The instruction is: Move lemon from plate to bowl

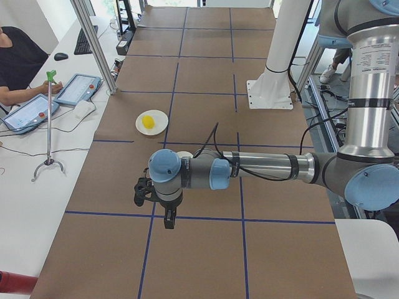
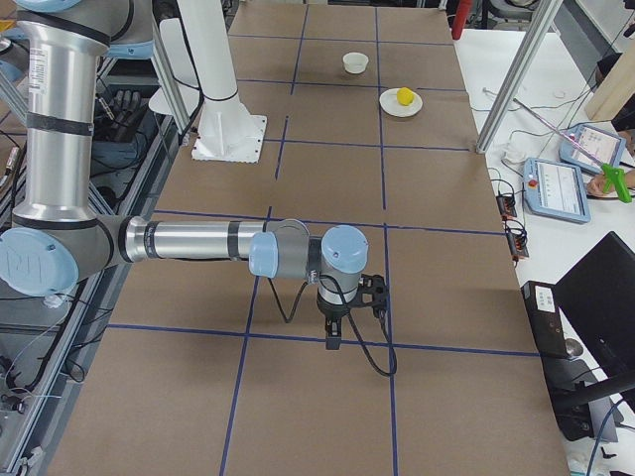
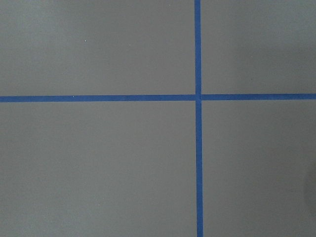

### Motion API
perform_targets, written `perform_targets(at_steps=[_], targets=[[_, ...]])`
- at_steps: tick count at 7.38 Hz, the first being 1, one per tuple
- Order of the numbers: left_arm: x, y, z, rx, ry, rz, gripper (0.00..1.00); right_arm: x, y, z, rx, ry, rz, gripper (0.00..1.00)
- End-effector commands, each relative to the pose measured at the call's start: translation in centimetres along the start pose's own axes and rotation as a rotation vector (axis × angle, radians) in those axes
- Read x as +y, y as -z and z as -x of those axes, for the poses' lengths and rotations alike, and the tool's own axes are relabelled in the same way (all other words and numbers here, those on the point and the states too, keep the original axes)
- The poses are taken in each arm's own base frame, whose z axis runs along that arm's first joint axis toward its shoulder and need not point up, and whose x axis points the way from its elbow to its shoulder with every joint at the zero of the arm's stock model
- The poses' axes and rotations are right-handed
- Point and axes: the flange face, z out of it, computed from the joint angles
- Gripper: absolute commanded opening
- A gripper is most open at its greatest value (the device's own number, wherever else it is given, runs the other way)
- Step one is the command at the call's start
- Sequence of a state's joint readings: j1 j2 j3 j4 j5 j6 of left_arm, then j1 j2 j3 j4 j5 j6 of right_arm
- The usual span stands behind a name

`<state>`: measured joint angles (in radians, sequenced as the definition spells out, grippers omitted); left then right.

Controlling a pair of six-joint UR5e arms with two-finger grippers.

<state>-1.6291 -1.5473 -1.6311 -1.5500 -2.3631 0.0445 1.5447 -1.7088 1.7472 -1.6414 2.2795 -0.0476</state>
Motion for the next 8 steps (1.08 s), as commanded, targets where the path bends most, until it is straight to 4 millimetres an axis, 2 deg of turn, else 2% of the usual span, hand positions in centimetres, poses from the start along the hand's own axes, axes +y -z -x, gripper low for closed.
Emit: perform_targets(at_steps=[1, 4, 5, 6, 7, 8], targets=[[-0.5, 0.4, -0.3, -0.004, -0.015, -0.010, 1.00, 0.0, 0.0, 0.0, 0.000, 0.000, 0.000, 1.00], [-4.5, 4.1, -4.4, 0.004, -0.084, -0.079, 1.00, 0.0, 0.0, 0.0, 0.000, 0.000, 0.000, 1.00], [-5.1, 5.5, -6.0, 0.004, -0.123, -0.113, 1.00, 0.0, 0.0, 0.0, 0.000, 0.000, 0.000, 1.00], [-5.9, 5.2, -10.9, 0.040, -0.192, -0.106, 1.00, 0.0, 0.0, 0.0, 0.000, 0.000, 0.000, 1.00], [-5.9, 5.7, -16.4, 0.073, -0.224, -0.112, 1.00, 0.0, 0.0, 0.0, 0.000, 0.000, 0.000, 1.00], [-5.4, 4.0, -22.7, 0.097, -0.194, -0.079, 1.00, 0.0, 0.0, 0.0, 0.000, 0.000, 0.000, 1.00]])
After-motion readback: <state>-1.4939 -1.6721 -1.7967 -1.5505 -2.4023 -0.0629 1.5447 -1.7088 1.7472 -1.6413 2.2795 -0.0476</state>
